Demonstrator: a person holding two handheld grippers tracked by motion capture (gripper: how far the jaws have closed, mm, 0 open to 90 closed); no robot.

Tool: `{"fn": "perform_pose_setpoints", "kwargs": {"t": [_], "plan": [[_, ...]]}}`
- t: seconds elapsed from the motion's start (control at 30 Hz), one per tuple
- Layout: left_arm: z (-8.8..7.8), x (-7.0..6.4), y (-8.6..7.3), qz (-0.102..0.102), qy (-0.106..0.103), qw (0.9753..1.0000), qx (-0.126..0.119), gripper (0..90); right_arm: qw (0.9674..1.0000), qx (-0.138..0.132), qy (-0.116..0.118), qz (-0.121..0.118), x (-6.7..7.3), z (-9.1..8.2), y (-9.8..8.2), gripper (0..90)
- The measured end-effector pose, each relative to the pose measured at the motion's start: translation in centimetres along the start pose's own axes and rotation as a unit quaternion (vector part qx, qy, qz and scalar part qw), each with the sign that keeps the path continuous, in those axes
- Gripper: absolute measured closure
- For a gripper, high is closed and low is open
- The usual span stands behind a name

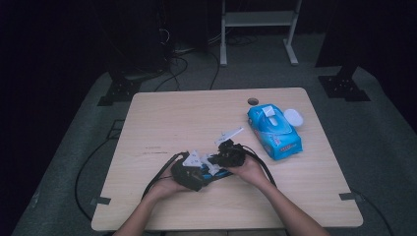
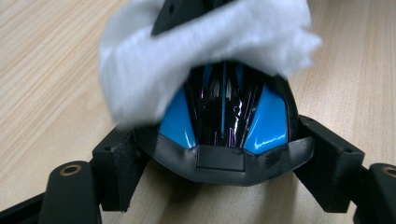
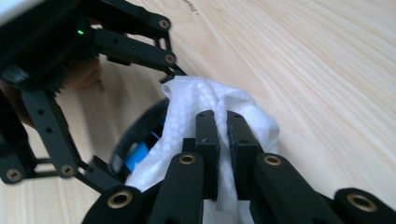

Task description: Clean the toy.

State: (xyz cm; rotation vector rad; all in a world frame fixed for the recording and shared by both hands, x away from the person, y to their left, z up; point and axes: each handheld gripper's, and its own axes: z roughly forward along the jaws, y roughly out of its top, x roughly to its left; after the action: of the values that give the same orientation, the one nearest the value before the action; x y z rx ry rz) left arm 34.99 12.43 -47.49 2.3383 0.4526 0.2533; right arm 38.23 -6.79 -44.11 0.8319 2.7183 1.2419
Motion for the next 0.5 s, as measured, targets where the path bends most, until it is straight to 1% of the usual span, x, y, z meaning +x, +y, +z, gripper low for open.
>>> {"fn": "perform_pose_setpoints", "kwargs": {"t": [0.07,0.13,0.17,0.2,0.23,0.27,0.3,0.33,0.37,0.4,0.43,0.47,0.5], "plan": [[-0.1,0.0,0.0,-0.002,0.000,1.0000,0.002,23.6,0.9998,0.000,0.018,0.000,0.6,0.9,0.2,84.5],[-0.2,0.0,-0.2,-0.002,0.000,1.0000,0.002,23.6,0.9997,0.000,0.021,-0.008,0.8,1.5,0.4,84.5],[-0.3,0.0,-0.2,0.000,0.000,1.0000,0.002,23.6,0.9997,-0.001,0.024,-0.007,0.7,1.5,0.4,84.5],[-0.3,0.0,-0.2,0.000,0.000,1.0000,0.002,23.6,0.9998,-0.002,0.020,-0.006,0.5,1.3,0.4,84.5],[-0.2,0.0,-0.2,0.000,0.000,1.0000,0.001,23.6,0.9999,-0.001,0.009,-0.007,0.3,1.1,0.4,84.5],[-0.2,0.0,-0.2,0.001,-0.001,1.0000,0.000,23.6,1.0000,-0.001,-0.001,-0.004,0.0,0.8,0.3,84.5],[-0.2,0.0,-0.2,0.001,-0.001,1.0000,0.000,23.6,1.0000,0.000,-0.007,0.000,-0.3,0.5,0.3,84.5],[-0.1,0.0,-0.2,0.001,-0.001,1.0000,-0.001,23.6,0.9999,0.001,-0.008,0.006,-0.6,0.3,0.2,84.5],[-0.1,0.0,-0.1,0.001,0.000,1.0000,0.000,23.6,0.9999,0.002,-0.003,0.009,-0.6,0.2,0.2,84.5],[-0.1,0.0,-0.1,0.000,0.000,1.0000,0.000,23.6,1.0000,0.003,0.001,0.006,-0.5,0.3,0.2,84.5],[-0.1,0.0,-0.2,0.000,-0.001,1.0000,-0.001,23.6,0.9999,0.005,0.013,0.003,-0.2,0.5,0.3,84.5],[-0.1,0.0,-0.2,-0.001,0.000,1.0000,-0.001,23.6,0.9995,0.003,0.032,-0.003,0.3,0.8,0.4,84.5],[-0.1,0.0,-0.1,0.002,-0.001,1.0000,0.001,23.6,0.9988,0.005,0.047,-0.010,0.8,1.2,0.5,84.4]]}}
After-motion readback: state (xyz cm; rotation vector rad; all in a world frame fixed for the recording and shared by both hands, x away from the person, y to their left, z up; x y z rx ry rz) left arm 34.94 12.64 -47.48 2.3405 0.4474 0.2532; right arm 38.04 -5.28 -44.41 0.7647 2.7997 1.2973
